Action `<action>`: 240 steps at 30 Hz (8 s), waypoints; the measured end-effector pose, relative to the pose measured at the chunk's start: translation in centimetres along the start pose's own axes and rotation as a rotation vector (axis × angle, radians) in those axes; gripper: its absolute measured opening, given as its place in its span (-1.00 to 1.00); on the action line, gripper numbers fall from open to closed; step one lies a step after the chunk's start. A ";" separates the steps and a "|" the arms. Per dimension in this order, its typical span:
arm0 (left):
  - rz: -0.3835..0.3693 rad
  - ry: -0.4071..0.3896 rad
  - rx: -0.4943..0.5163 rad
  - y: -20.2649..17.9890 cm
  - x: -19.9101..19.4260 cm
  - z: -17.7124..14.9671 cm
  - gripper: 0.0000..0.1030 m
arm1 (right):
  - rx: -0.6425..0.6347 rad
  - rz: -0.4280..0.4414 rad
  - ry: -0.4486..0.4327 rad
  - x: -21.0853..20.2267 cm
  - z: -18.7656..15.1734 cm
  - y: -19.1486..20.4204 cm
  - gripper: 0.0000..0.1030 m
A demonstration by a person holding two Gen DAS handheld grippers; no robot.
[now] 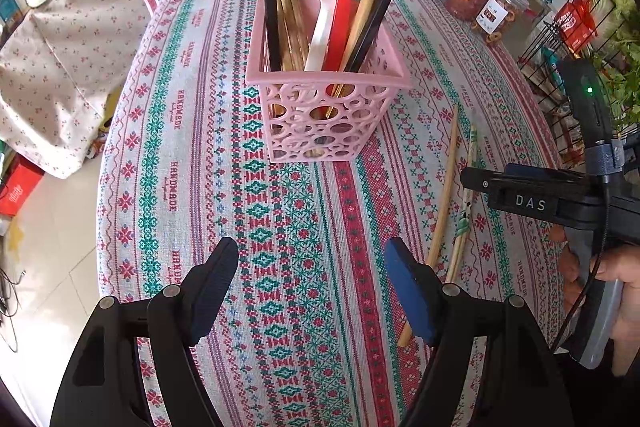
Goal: Organize utensils
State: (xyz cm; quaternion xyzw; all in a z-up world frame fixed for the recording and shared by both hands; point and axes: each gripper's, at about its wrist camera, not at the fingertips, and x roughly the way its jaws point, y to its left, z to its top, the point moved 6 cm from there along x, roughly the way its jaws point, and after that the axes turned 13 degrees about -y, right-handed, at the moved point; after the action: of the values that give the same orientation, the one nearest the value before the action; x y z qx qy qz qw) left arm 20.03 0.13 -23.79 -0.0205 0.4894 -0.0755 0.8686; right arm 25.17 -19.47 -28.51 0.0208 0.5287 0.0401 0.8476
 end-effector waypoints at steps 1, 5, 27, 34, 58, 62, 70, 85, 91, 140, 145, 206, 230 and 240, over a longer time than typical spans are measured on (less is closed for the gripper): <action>-0.001 -0.002 0.000 0.0 0.0 0.0 0.51 | -0.016 -0.016 -0.013 0.1 0.1 0.1 0.49; -0.006 -0.013 0.000 -0.1 -0.3 0.2 0.51 | -0.063 -0.032 -0.046 -0.2 -0.1 0.6 0.30; -0.069 -0.024 0.264 -12.5 2.1 0.3 0.01 | 0.092 0.146 -0.076 -7.4 -2.2 -7.4 -0.82; -0.042 0.001 0.273 -15.3 5.9 3.7 -0.51 | 0.087 0.157 -0.086 -8.6 -1.9 -8.1 -0.82; -0.067 -0.130 0.355 -15.4 2.9 5.1 -0.89 | 0.105 0.170 -0.143 -9.5 -1.2 -7.2 -0.82; -0.094 -0.209 0.352 -14.1 -1.5 4.8 -0.89 | 0.102 0.184 -0.197 -10.8 -0.3 -6.1 -0.82; -0.109 -0.405 0.240 -8.6 -10.5 6.1 -0.89 | 0.080 0.213 -0.307 -13.4 1.3 -3.4 -0.82; -0.044 -0.920 0.018 -2.0 -20.9 13.3 -0.89 | 0.069 0.242 -0.428 -15.4 3.6 0.2 -0.82; 0.004 -1.037 -0.016 -1.5 -19.6 14.7 -0.89 | 0.055 0.244 -0.428 -15.0 3.7 0.9 -0.82; -0.020 -0.165 -0.297 10.8 -8.3 0.3 0.20 | 0.154 0.166 -1.111 -18.6 10.0 11.9 -0.81; -0.051 -0.106 -0.349 11.8 -7.6 -0.9 0.20 | 0.125 0.073 -1.190 -17.3 10.2 13.2 -0.81; 0.198 -0.440 -0.005 -2.3 -16.1 -0.5 0.98 | -0.041 -0.029 -0.583 -24.7 -2.1 0.3 0.99; 0.183 -0.454 -0.008 -2.9 -16.4 -0.4 0.98 | -0.041 -0.045 -0.560 -23.7 -2.0 0.9 0.99; 0.183 -0.465 -0.006 -3.2 -16.7 0.0 0.98 | -0.044 -0.049 -0.544 -23.2 -2.1 0.9 0.99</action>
State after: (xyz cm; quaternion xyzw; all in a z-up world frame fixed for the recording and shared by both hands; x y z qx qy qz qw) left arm 11.23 -0.50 -9.31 0.0044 0.2764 0.0116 0.9609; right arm 13.11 -20.65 -8.61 -0.0004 0.2807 0.0241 0.9595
